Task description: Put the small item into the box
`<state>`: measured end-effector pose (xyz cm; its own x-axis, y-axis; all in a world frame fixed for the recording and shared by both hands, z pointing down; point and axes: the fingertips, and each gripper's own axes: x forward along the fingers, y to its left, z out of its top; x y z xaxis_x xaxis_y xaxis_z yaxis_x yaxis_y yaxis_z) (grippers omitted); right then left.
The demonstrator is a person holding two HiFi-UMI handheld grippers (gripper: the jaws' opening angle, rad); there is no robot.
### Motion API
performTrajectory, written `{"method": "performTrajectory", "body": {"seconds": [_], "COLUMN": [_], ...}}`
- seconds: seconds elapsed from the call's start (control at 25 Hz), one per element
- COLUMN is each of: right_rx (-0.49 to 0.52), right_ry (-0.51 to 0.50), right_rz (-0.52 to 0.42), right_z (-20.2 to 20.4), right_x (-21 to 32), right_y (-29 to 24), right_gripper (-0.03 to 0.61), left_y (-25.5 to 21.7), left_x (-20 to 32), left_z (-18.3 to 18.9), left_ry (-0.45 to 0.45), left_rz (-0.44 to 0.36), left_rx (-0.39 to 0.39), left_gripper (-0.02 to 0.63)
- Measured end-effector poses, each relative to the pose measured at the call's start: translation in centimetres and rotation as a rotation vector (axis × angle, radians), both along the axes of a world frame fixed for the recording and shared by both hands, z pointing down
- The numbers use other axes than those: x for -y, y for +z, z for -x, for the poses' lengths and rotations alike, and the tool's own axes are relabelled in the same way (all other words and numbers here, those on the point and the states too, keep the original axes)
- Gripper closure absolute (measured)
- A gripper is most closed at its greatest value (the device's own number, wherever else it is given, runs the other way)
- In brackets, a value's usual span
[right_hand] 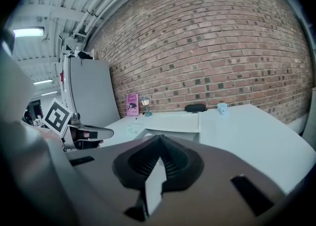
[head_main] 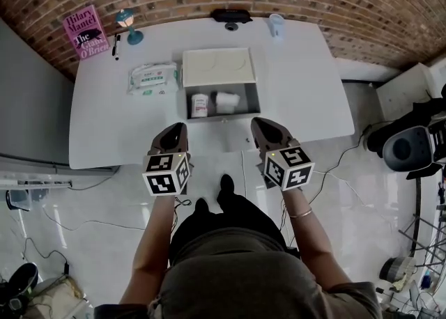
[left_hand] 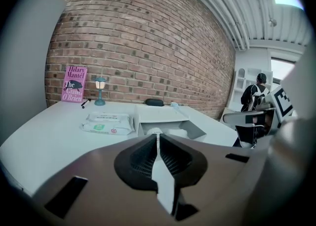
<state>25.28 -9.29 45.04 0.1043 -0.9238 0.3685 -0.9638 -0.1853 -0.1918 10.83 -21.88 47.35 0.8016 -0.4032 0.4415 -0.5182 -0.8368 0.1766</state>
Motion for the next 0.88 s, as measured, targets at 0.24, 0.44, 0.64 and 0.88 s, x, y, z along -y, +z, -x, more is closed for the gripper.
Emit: {"method": "performTrajectory", "body": {"seconds": [0.24, 0.44, 0.64, 0.88], "right_rx": [-0.007, 0.03, 0.063, 0.055], "right_ry": [0.028, 0.049, 0.062, 0.06], "right_rz": [0.01, 0.0, -0.009, -0.007], "right_z": [-0.2, -0.5, -0.5, -0.5], "right_x": [-0.9, -1.3, -1.2, -1.1], "right_y": [0.6, 0.8, 1.0, 1.1], "right_gripper": [0.577, 0.577, 0.577, 0.577], "left_y": [0.0, 0.0, -0.1, 0.0], "left_x": [-0.3, -0.4, -0.3, -0.1], "left_z": [-0.5, -0.5, -0.4, -0.2], "left_ry": [0.015, 0.014, 0.01, 0.003], "left_rz": [-0.001, -0.001, -0.001, 0.001], "left_rx": [-0.003, -0.003, -0.002, 0.0], "left_gripper": [0.58, 0.58, 0.58, 0.58]}}
